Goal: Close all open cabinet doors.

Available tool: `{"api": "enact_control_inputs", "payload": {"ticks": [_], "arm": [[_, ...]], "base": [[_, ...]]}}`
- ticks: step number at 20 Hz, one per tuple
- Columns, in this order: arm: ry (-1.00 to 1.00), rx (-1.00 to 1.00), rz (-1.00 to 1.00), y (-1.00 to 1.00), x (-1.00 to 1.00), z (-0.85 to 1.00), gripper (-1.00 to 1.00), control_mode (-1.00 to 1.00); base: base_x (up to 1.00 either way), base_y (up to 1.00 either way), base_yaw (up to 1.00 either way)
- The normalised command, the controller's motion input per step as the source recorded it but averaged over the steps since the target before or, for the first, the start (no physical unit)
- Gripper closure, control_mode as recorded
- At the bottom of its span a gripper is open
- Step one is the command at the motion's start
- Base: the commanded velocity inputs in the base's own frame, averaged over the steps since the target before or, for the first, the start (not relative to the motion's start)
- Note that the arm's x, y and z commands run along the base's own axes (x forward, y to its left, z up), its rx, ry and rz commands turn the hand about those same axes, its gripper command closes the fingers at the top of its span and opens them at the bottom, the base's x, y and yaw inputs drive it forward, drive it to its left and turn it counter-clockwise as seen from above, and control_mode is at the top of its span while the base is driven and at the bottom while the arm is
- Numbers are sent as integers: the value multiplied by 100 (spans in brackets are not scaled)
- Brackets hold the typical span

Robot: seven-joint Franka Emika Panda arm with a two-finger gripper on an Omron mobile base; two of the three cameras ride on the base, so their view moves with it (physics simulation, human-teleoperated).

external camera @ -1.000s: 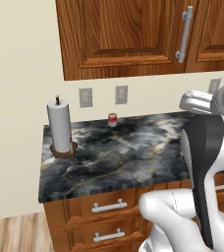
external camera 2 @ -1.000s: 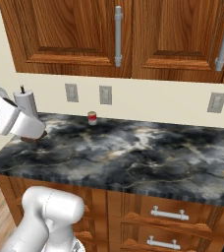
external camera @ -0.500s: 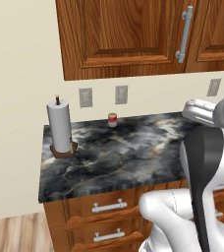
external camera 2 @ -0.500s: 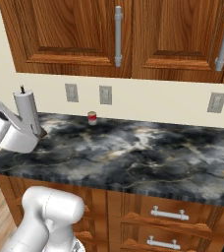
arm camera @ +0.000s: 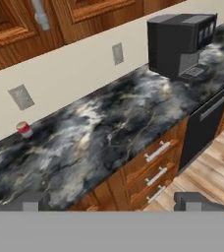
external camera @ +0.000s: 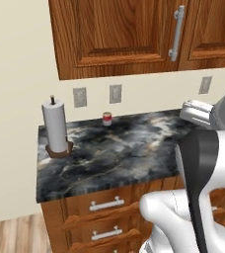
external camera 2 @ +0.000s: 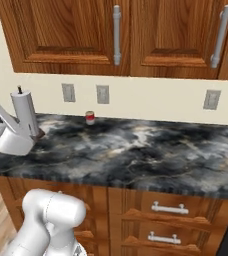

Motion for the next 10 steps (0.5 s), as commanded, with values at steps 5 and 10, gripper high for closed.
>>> {"api": "enact_control_inputs", "payload": {"ticks": [5, 10], "arm": [[0, 0, 0, 0, 0, 0, -100, 100], [0, 0, 0, 0, 0, 0, -100, 100]], "base": [[-69, -5, -29], [-48, -39, -46]]}}
